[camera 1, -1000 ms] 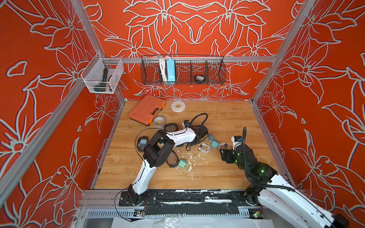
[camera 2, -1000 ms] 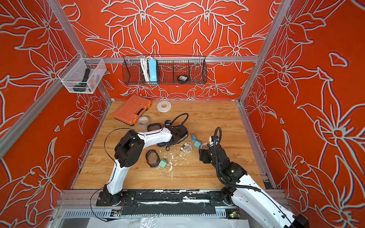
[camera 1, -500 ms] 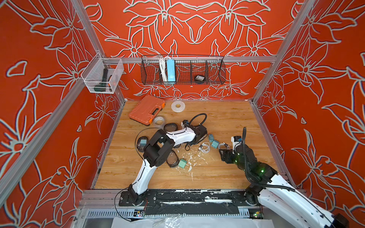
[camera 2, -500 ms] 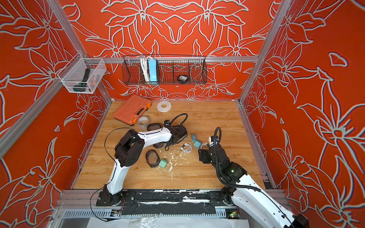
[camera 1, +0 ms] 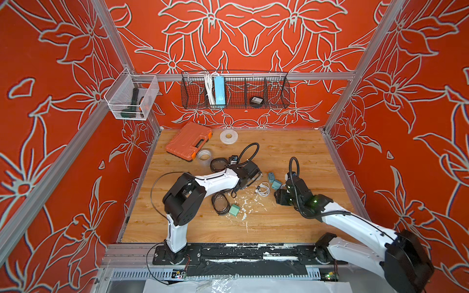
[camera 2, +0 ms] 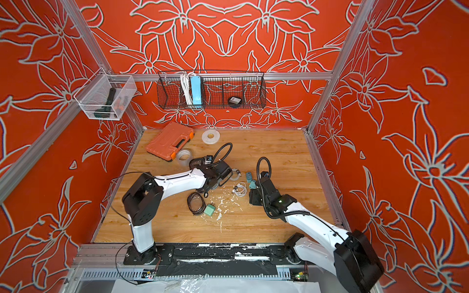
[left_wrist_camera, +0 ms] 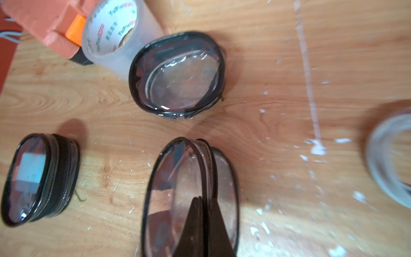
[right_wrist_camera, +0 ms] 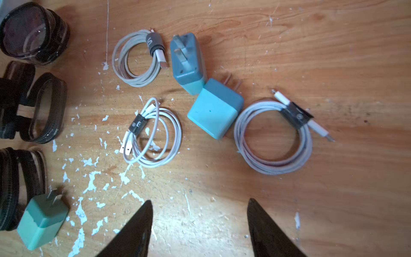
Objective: Pack away charging kits
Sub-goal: Pick up the storage bag at the center of the board, then pick up the charging cable from the center of the board.
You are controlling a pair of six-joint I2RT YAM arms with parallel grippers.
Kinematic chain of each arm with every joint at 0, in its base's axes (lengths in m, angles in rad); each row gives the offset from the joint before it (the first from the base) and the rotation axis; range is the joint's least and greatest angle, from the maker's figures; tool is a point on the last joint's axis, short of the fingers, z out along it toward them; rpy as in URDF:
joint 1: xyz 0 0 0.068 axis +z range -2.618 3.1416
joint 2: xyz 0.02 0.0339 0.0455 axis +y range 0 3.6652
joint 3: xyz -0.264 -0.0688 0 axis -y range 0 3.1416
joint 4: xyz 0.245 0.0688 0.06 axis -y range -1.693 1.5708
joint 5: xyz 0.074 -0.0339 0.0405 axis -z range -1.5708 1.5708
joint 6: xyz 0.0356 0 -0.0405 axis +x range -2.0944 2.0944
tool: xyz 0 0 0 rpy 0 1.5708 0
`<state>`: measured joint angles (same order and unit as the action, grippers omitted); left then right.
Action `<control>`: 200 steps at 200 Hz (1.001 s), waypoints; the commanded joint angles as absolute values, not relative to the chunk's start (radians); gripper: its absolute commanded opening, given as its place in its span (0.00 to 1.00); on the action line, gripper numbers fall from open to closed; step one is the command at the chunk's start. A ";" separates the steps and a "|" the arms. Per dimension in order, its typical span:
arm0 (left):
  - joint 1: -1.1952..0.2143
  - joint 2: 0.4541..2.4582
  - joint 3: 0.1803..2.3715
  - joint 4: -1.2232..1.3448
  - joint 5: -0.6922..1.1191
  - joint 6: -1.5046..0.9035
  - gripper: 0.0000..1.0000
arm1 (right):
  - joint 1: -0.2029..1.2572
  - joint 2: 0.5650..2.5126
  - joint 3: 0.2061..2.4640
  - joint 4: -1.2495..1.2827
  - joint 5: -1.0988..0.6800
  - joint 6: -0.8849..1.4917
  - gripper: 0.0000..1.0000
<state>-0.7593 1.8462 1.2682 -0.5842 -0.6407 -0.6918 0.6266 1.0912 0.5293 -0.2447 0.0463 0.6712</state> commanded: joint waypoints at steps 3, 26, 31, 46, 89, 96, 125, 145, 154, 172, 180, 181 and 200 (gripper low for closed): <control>-0.756 1.781 1.208 -0.446 -0.569 -0.594 0.00 | 0.642 1.139 0.571 -0.148 -0.002 0.686 0.69; -0.756 1.745 1.162 -0.409 -0.568 -0.569 0.00 | 0.663 1.138 0.574 -0.124 0.017 0.689 0.78; -0.755 1.734 1.151 -0.394 -0.561 -0.561 0.00 | 0.666 1.140 0.580 -0.120 0.017 0.692 0.79; -0.755 1.702 1.113 -0.337 -0.500 -0.534 0.00 | 0.678 1.177 0.614 -0.128 0.027 0.699 0.80; -0.745 1.586 1.011 -0.252 -0.417 -0.496 0.00 | 0.706 1.429 0.765 -0.187 0.086 0.730 0.64; -0.738 1.563 0.998 -0.243 -0.401 -0.494 0.00 | 0.711 1.459 0.782 -0.198 0.108 0.739 0.58; -0.724 1.497 0.944 -0.195 -0.347 -0.476 0.00 | 0.722 1.533 0.813 -0.232 0.155 0.754 0.48; -0.724 1.483 0.939 -0.196 -0.347 -0.478 0.00 | 0.725 1.556 0.802 -0.220 0.152 0.757 0.44; -0.723 1.483 0.939 -0.198 -0.345 -0.478 0.00 | 0.728 1.569 0.803 -0.222 0.158 0.761 0.43; -0.721 1.482 0.937 -0.194 -0.337 -0.474 0.00 | 0.730 1.590 0.802 -0.233 0.170 0.765 0.42; -0.721 1.480 0.936 -0.190 -0.329 -0.471 0.00 | 0.730 1.596 0.801 -0.228 0.172 0.767 0.42; -0.721 1.480 0.936 -0.189 -0.328 -0.470 0.00 | 0.730 1.596 0.799 -0.227 0.171 0.766 0.42; -0.720 1.474 0.934 -0.187 -0.324 -0.471 0.00 | 0.737 1.621 0.804 -0.216 0.168 0.768 0.41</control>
<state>-0.7254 1.4963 0.9386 -0.2066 -0.3401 -0.4896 0.7223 1.5906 0.7902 -0.2028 0.1310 0.7437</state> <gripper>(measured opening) 0.050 0.421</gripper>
